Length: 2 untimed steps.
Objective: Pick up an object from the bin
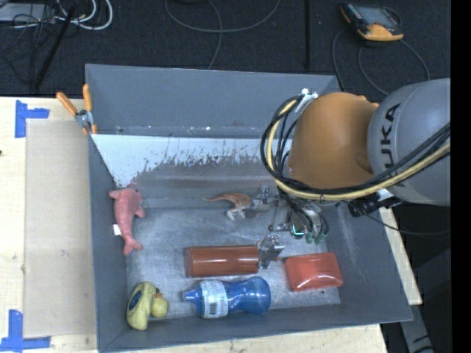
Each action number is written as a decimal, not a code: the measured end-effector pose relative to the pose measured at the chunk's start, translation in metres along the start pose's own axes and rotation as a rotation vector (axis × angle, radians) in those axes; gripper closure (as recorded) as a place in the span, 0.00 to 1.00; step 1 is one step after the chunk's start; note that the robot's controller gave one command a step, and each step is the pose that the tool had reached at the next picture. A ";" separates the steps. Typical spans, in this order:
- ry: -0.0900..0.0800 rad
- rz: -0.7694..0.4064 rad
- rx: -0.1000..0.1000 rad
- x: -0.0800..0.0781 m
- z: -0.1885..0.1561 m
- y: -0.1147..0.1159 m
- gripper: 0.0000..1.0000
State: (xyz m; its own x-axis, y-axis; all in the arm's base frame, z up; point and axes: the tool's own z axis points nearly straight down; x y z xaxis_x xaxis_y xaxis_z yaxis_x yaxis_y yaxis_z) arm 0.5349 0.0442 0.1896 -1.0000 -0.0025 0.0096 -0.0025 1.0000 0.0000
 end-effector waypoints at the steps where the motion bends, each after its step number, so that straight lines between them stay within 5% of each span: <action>1: -0.008 0.001 0.000 -0.002 -0.004 0.000 0.00; 2: -0.013 -0.056 0.000 0.011 0.065 0.038 0.00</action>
Offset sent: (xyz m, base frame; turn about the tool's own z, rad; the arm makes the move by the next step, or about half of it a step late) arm -0.0241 0.0663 -0.1196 -0.0997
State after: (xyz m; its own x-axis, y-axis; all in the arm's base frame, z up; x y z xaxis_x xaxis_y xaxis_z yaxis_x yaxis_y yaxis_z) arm 0.5229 0.0817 0.1245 -0.9983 -0.0588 -0.0033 -0.0588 0.9983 0.0003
